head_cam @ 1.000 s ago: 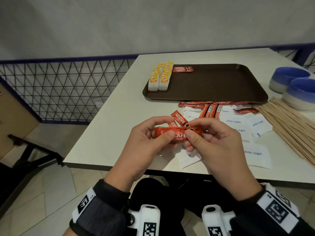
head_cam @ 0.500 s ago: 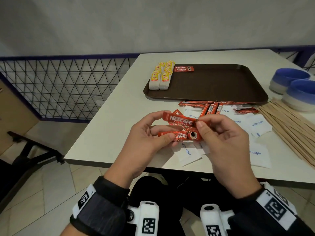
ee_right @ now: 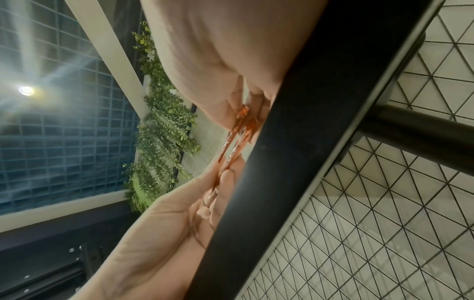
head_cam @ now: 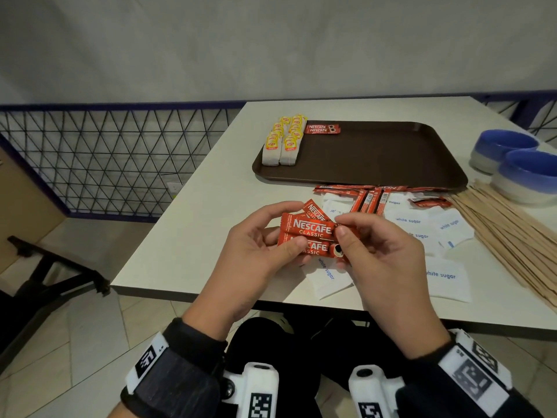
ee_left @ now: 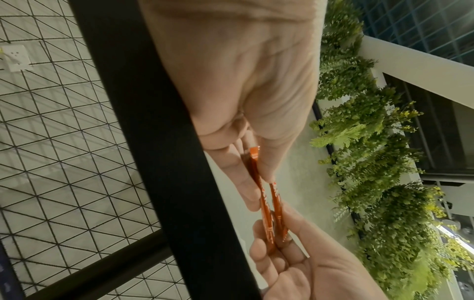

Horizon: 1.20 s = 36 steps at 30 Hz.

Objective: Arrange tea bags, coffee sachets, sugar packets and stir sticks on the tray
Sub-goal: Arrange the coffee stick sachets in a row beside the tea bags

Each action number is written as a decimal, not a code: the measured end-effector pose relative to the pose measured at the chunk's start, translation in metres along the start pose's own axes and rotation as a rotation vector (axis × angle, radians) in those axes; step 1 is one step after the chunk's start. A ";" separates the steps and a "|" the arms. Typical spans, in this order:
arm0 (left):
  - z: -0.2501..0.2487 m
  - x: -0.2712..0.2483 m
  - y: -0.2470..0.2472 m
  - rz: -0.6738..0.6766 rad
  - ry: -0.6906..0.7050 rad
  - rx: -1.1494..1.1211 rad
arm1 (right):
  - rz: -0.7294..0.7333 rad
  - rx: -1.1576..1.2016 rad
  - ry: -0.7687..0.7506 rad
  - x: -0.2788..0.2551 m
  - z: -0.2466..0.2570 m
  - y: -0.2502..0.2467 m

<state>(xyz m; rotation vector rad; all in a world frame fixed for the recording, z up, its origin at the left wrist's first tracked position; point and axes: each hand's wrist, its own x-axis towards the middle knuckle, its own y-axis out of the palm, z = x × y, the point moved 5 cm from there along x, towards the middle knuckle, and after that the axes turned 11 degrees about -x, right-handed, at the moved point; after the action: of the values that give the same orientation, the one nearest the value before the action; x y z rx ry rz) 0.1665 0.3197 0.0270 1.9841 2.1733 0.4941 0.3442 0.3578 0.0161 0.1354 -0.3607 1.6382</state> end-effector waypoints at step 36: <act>-0.006 -0.004 -0.010 -0.120 0.112 -0.052 | 0.675 -0.791 0.016 0.032 0.067 0.007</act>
<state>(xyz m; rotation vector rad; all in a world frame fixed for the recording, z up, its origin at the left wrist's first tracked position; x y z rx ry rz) 0.1554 0.3147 0.0282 1.8274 2.3034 0.6514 0.3257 0.3671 0.0881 -0.6593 -1.0977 2.0151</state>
